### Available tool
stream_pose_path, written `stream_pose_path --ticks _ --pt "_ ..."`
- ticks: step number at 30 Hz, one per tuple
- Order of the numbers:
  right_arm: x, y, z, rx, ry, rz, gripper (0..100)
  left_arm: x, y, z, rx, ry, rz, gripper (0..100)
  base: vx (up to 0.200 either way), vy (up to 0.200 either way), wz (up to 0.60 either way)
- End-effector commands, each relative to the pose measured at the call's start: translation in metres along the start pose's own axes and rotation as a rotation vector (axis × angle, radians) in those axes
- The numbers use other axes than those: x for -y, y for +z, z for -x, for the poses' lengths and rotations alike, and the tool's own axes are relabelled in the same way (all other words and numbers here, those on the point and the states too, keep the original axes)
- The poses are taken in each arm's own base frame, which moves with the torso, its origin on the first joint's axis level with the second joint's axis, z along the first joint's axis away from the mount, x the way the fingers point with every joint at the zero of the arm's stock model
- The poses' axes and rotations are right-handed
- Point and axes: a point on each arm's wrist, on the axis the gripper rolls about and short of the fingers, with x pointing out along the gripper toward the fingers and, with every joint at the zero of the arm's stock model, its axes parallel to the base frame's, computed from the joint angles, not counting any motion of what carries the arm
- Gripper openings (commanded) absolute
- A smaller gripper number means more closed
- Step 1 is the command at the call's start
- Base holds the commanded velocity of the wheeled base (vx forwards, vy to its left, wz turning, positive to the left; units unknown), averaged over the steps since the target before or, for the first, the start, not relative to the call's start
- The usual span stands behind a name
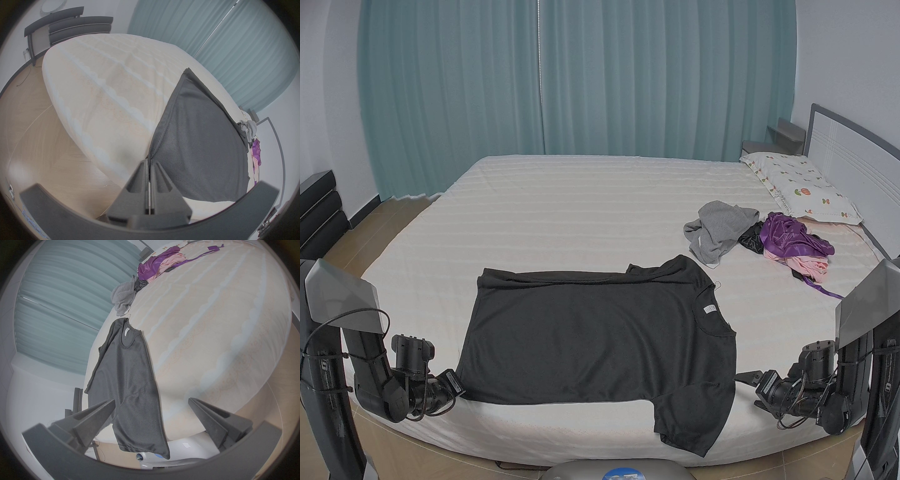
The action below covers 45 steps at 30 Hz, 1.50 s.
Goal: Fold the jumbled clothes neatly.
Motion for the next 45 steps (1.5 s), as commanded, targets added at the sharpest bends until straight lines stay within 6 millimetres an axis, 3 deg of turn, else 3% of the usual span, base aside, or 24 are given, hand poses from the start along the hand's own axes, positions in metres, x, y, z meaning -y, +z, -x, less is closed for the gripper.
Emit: stream_pose_path --ticks 1,16,34,35,45 --pt "-0.002 -0.002 0.0 -0.001 0.012 0.009 100 -0.004 0.002 0.005 0.008 0.007 0.011 0 0.0 0.0 0.0" --pt "-0.013 -0.014 -0.02 0.011 0.015 0.094 100 -0.005 0.002 0.014 0.016 0.005 -0.012 0 0.0 0.0 0.0" --pt "-0.016 -0.002 -0.057 0.087 0.043 0.162 100 -0.004 0.0 0.013 0.009 0.006 -0.016 0 0.0 0.0 0.0" --pt "-0.016 -0.002 -0.057 0.086 0.042 0.167 0 -0.004 0.0 0.013 0.008 0.007 -0.016 0 0.0 0.0 0.0" --pt "-0.016 0.014 -0.062 0.173 0.036 0.179 0 -0.004 -0.002 0.016 0.005 0.005 -0.014 0 0.0 0.0 0.0"
